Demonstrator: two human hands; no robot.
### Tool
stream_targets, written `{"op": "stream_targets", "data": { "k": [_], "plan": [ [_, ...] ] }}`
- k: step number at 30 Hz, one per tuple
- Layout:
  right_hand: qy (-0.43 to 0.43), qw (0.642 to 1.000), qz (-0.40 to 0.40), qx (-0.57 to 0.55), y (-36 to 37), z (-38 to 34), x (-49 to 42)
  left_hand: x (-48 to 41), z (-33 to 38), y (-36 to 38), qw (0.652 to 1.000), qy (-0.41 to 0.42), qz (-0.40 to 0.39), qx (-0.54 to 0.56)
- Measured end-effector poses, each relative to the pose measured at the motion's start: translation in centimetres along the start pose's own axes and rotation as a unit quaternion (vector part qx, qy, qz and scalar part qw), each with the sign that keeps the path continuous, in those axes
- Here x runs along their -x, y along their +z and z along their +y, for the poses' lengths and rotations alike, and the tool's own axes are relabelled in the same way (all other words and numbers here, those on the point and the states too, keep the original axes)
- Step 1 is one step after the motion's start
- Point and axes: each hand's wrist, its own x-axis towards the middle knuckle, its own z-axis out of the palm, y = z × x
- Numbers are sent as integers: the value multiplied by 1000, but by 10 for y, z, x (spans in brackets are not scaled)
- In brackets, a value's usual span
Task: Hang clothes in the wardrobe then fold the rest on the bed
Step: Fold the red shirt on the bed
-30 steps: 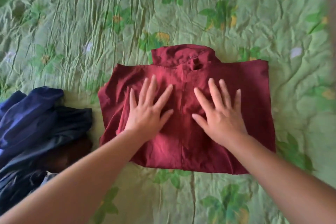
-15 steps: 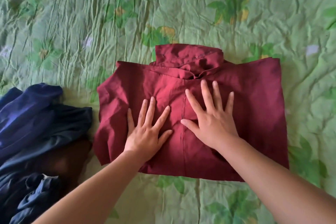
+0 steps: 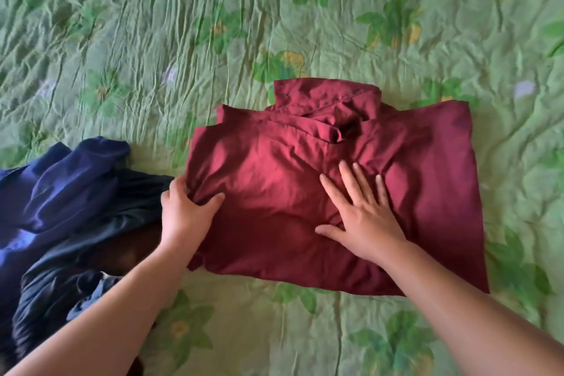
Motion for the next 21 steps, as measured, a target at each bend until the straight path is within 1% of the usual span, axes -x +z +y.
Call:
{"op": "stream_targets", "data": {
  "k": [1, 3, 6, 8, 9, 11, 12, 14, 16, 17, 19, 21],
  "plan": [
    [0, 1000, 9, -28, -3, 1, -3, -3, 0, -3, 999, -35, -15, 18],
    [9, 997, 43, -64, -10, 2, -5, -8, 0, -9, 990, -95, -76, 65],
    [39, 994, 81, -69, -21, 14, 3, -9, 7, -14, 960, -140, -195, 146],
    [64, 991, 86, -86, -27, 25, 14, -5, 21, -12, 943, -128, -249, 178],
    [75, 989, 90, -92, -29, 29, 20, 0, 29, -9, 938, -120, -263, 189],
    [95, 983, 109, -111, -31, 36, 35, 12, 49, 1, 935, -108, -265, 210],
    [106, 978, 123, -129, -31, 39, 42, 19, 58, 7, 940, -96, -251, 208],
    [128, 964, 151, -177, -32, 46, 58, 36, 78, 17, 964, -45, -196, 174],
    [143, 947, 180, -225, -33, 54, 74, 61, 105, 26, 980, 42, -145, 131],
    [154, 935, 189, -256, -35, 58, 82, 77, 121, 31, 981, 92, -138, 105],
    [196, 898, 203, -338, -44, 64, 96, 116, 157, 48, 969, 186, -158, 49],
    [255, 836, 231, -427, -58, 70, 107, 155, 190, 72, 938, 256, -235, 2]
  ]
}}
